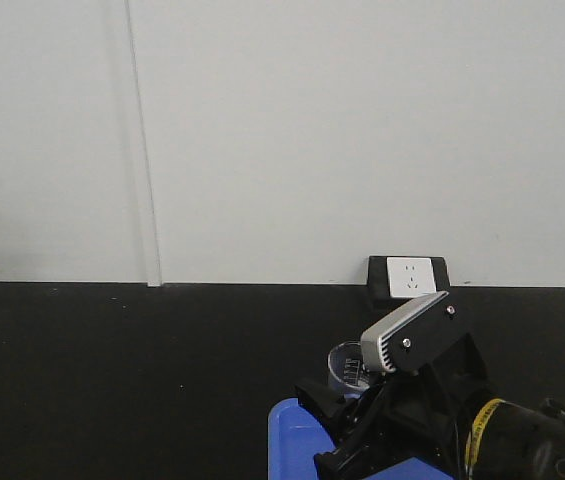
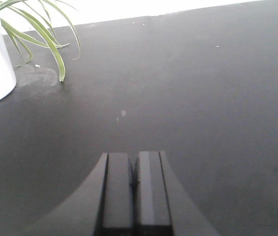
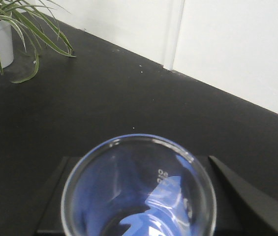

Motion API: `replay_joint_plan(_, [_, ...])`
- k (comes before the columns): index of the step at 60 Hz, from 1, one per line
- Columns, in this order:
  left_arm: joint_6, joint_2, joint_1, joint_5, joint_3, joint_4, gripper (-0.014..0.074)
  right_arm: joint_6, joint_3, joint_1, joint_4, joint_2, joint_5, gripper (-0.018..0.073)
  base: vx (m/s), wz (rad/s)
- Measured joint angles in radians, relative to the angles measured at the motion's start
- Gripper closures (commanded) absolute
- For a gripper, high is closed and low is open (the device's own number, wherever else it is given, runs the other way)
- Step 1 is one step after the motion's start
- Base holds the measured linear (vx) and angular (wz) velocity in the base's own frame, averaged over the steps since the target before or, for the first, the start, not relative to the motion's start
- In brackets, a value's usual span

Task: Move beaker to silver tray on left bench
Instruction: 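Close the right gripper on the beaker and lift it up, then hold the beaker in the right gripper while the base drives to the silver tray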

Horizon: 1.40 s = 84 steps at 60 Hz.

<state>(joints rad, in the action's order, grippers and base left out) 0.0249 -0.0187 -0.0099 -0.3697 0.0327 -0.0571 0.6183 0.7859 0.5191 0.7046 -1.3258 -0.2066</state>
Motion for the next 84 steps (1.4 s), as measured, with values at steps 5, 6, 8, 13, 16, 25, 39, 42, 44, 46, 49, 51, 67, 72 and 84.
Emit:
replay_joint_plan(5, [0.0, 0.0, 0.0, 0.0, 0.0, 0.0, 0.0595, 0.0, 0.0, 0.0, 0.0, 0.0, 0.001, 0.0573, 0.0, 0.0])
replay_joint_plan(6, [0.0, 0.0, 0.0, 0.0, 0.0, 0.0, 0.0595, 0.0, 0.0, 0.0, 0.0, 0.0, 0.002, 0.0573, 0.0, 0.0])
replay_joint_plan(8, [0.0, 0.0, 0.0, 0.0, 0.0, 0.0, 0.0595, 0.0, 0.0, 0.0, 0.0, 0.0, 0.003, 0.0573, 0.0, 0.0])
replay_joint_plan(13, [0.0, 0.0, 0.0, 0.0, 0.0, 0.0, 0.0595, 0.001, 0.0, 0.0, 0.0, 0.0, 0.003, 0.0573, 0.0, 0.0])
replay_joint_plan(16, [0.0, 0.0, 0.0, 0.0, 0.0, 0.0, 0.0595, 0.001, 0.0, 0.0, 0.0, 0.0, 0.004, 0.0573, 0.0, 0.0])
replay_joint_plan(25, [0.0, 0.0, 0.0, 0.0, 0.0, 0.0, 0.0595, 0.001, 0.0, 0.0, 0.0, 0.0, 0.006, 0.0573, 0.0, 0.0])
replay_joint_plan(39, [0.0, 0.0, 0.0, 0.0, 0.0, 0.0, 0.0595, 0.001, 0.0, 0.0, 0.0, 0.0, 0.006, 0.0573, 0.0, 0.0])
replay_joint_plan(42, [0.0, 0.0, 0.0, 0.0, 0.0, 0.0, 0.0595, 0.001, 0.0, 0.0, 0.0, 0.0, 0.006, 0.0573, 0.0, 0.0])
replay_joint_plan(44, [0.0, 0.0, 0.0, 0.0, 0.0, 0.0, 0.0595, 0.001, 0.0, 0.0, 0.0, 0.0, 0.006, 0.0573, -0.01, 0.0])
replay_joint_plan(46, [0.0, 0.0, 0.0, 0.0, 0.0, 0.0, 0.0595, 0.002, 0.0, 0.0, 0.0, 0.0, 0.006, 0.0573, -0.01, 0.0])
replay_joint_plan(49, [0.0, 0.0, 0.0, 0.0, 0.0, 0.0, 0.0595, 0.002, 0.0, 0.0, 0.0, 0.0, 0.007, 0.0573, -0.03, -0.01])
replay_joint_plan(51, [0.0, 0.0, 0.0, 0.0, 0.0, 0.0, 0.0595, 0.002, 0.0, 0.0, 0.0, 0.0, 0.007, 0.0573, -0.03, -0.02])
replay_joint_plan(67, [0.0, 0.0, 0.0, 0.0, 0.0, 0.0, 0.0595, 0.003, 0.0, 0.0, 0.0, 0.0, 0.008, 0.0573, -0.07, -0.04])
replay_joint_plan(72, [0.0, 0.0, 0.0, 0.0, 0.0, 0.0, 0.0595, 0.003, 0.0, 0.0, 0.0, 0.0, 0.009, 0.0573, -0.15, -0.03])
replay_joint_plan(84, [0.0, 0.0, 0.0, 0.0, 0.0, 0.0, 0.0595, 0.003, 0.0, 0.0, 0.0, 0.0, 0.014, 0.0573, -0.2, 0.02])
